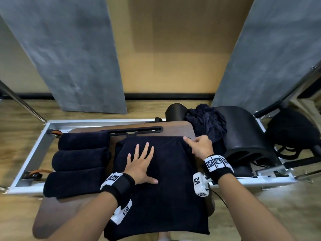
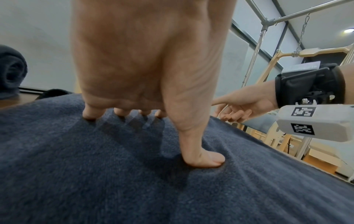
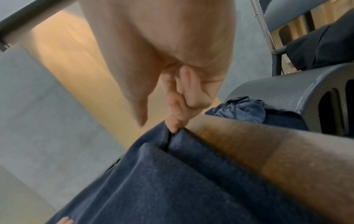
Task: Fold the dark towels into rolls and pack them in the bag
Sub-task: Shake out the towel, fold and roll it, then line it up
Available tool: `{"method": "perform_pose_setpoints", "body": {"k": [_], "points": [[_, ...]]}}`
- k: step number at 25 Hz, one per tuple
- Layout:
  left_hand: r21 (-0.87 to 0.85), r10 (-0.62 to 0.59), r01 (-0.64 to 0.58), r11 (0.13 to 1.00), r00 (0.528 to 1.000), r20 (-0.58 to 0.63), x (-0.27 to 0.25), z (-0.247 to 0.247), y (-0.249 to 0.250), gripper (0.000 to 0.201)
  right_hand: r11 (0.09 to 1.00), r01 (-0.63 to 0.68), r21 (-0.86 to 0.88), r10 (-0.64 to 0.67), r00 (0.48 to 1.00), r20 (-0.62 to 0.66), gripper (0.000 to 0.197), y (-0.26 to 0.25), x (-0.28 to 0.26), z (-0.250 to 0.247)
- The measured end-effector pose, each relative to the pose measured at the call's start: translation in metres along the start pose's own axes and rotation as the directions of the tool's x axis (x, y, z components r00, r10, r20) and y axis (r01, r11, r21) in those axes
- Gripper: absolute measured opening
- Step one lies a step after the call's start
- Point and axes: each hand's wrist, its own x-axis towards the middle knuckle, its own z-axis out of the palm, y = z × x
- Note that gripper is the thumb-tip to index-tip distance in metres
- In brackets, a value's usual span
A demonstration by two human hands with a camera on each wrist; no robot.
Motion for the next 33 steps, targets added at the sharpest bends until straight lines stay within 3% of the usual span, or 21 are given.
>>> {"method": "perform_pose_setpoints", "body": {"k": [3, 6, 8, 9, 11, 13, 15, 16, 18, 20, 25, 30, 33], "points": [[-0.013, 0.003, -0.003, 1.000, 1.000, -0.005, -0.002, -0.001, 0.000, 0.140, 0.998, -0.059, 0.036, 0.055, 0.993, 0.107, 0.030, -0.003, 0.002, 0.007], [-0.016, 0.010, -0.010, 1.000, 1.000, -0.014, -0.003, -0.002, 0.001, 0.139, 0.938, -0.145, 0.315, 0.178, 0.981, -0.077, 0.019, 0.000, 0.005, 0.004], [-0.032, 0.026, -0.026, 0.999, 1.000, -0.012, -0.003, -0.003, 0.004, 0.138, 0.922, -0.132, 0.363, 0.230, 0.943, -0.239, 0.018, 0.002, 0.004, -0.002], [-0.047, 0.041, -0.042, 0.998, 0.999, -0.013, -0.003, -0.004, 0.005, 0.136, 0.928, -0.109, 0.356, 0.210, 0.943, -0.259, 0.016, 0.000, 0.001, -0.002], [-0.136, 0.079, -0.082, 0.987, 0.996, -0.031, -0.004, -0.003, 0.009, 0.129, 0.919, -0.031, 0.394, 0.075, 0.993, -0.096, 0.015, -0.006, -0.009, 0.007], [-0.300, 0.068, -0.116, 0.947, 0.984, -0.165, -0.006, -0.001, 0.011, 0.111, 0.911, -0.024, 0.412, -0.071, 0.974, 0.214, 0.017, -0.014, -0.024, 0.023], [-0.411, -0.050, -0.135, 0.901, 0.912, -0.407, -0.012, 0.000, 0.008, 0.083, 0.937, -0.069, 0.341, -0.100, 0.886, 0.453, 0.025, -0.017, -0.038, 0.040], [-0.445, -0.134, -0.129, 0.886, 0.849, -0.512, -0.013, 0.001, 0.006, 0.069, 0.952, -0.081, 0.296, -0.079, 0.868, 0.490, 0.028, -0.014, -0.041, 0.045], [-0.553, -0.325, -0.096, 0.828, 0.722, -0.611, -0.016, 0.000, -0.005, 0.048, 0.962, -0.099, 0.254, -0.030, 0.887, 0.461, 0.031, -0.009, -0.042, 0.053], [-0.656, -0.461, -0.067, 0.752, 0.658, -0.596, -0.017, 0.000, -0.017, 0.037, 0.962, -0.109, 0.252, -0.005, 0.911, 0.413, 0.033, -0.004, -0.036, 0.051], [-0.649, -0.523, 0.074, 0.757, 0.664, -0.534, -0.009, -0.006, -0.026, 0.035, 0.975, -0.100, 0.198, 0.006, 0.903, 0.430, 0.040, 0.001, -0.019, 0.037], [-0.760, -0.688, 0.244, 0.603, 0.642, -0.340, 0.014, -0.030, -0.031, 0.044, 0.978, -0.087, 0.190, -0.003, 0.904, 0.428, 0.037, 0.005, -0.015, 0.039], [-0.799, -0.716, 0.270, 0.537, 0.648, -0.262, 0.024, -0.042, -0.033, 0.036, 0.977, -0.094, 0.192, 0.003, 0.904, 0.427, 0.037, 0.005, -0.012, 0.042]]}}
